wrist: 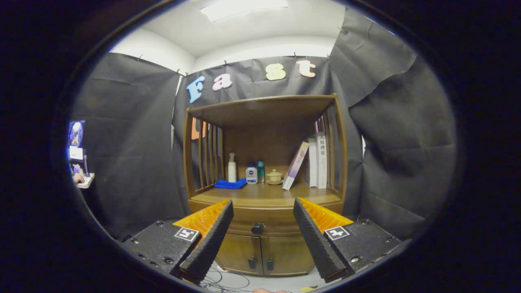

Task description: Pull open the drawer, take out the items inside it, and place them on the countertop above the cabinet.

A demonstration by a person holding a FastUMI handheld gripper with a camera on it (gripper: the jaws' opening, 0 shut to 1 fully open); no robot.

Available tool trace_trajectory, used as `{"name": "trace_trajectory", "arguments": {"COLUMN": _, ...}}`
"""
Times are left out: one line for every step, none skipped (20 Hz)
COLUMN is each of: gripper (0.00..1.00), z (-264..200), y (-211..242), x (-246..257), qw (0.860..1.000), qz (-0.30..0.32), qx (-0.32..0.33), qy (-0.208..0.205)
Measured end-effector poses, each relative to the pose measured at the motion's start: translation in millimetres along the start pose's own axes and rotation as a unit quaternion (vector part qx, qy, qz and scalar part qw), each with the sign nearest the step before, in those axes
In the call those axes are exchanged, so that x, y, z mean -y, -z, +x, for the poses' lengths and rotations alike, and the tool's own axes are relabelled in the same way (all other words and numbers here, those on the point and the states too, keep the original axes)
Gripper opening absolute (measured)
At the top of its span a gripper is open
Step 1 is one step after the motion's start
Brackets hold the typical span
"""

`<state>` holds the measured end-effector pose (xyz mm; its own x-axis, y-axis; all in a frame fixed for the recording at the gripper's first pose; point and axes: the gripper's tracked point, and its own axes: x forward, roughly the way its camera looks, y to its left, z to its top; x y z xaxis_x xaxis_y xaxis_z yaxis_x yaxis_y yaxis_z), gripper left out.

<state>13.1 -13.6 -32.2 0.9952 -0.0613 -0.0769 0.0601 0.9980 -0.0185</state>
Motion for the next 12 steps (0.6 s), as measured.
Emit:
{"name": "trace_trajectory", "arguments": {"gripper": 0.98, "z": 6, "y": 4, "x": 1, "qw": 1.0, "qz": 0.0, "qx": -0.002, "qy": 0.002}}
{"name": "trace_trajectory", "arguments": {"gripper": 0.97, "z": 12, "y": 7, "x": 1, "qw": 1.0, "qz": 0.0, "qx": -0.002, "qy": 0.003}}
{"name": "trace_trajectory", "arguments": {"gripper": 0.97, "z": 19, "y": 11, "x": 1, "qw": 1.0, "qz": 0.0, "qx": -0.006, "qy": 0.003}}
{"name": "trace_trajectory", "arguments": {"gripper": 0.97, "z": 24, "y": 17, "x": 0, "qw": 1.0, "qz": -0.001, "qx": -0.011, "qy": 0.003}}
{"name": "trace_trajectory", "arguments": {"gripper": 0.97, "z": 30, "y": 22, "x": 0, "qw": 1.0, "qz": -0.003, "qx": -0.013, "qy": 0.002}}
{"name": "trace_trajectory", "arguments": {"gripper": 0.97, "z": 37, "y": 28, "x": -1, "qw": 1.0, "qz": -0.007, "qx": -0.017, "qy": 0.002}}
{"name": "trace_trajectory", "arguments": {"gripper": 0.98, "z": 46, "y": 34, "x": -2, "qw": 1.0, "qz": -0.01, "qx": -0.019, "qy": 0.0}}
{"name": "trace_trajectory", "arguments": {"gripper": 0.97, "z": 56, "y": 41, "x": -4, "qw": 1.0, "qz": -0.014, "qx": -0.023, "qy": 0.0}}
{"name": "trace_trajectory", "arguments": {"gripper": 0.97, "z": 67, "y": 48, "x": -5, "qw": 0.999, "qz": -0.017, "qx": -0.029, "qy": -0.002}}
{"name": "trace_trajectory", "arguments": {"gripper": 0.98, "z": 75, "y": 56, "x": -5, "qw": 0.999, "qz": -0.019, "qx": -0.033, "qy": -0.003}}
{"name": "trace_trajectory", "arguments": {"gripper": 0.98, "z": 85, "y": 63, "x": -7, "qw": 0.999, "qz": -0.021, "qx": -0.035, "qy": -0.005}}
{"name": "trace_trajectory", "arguments": {"gripper": 0.97, "z": 95, "y": 73, "x": -8, "qw": 0.999, "qz": -0.022, "qx": -0.041, "qy": -0.005}}
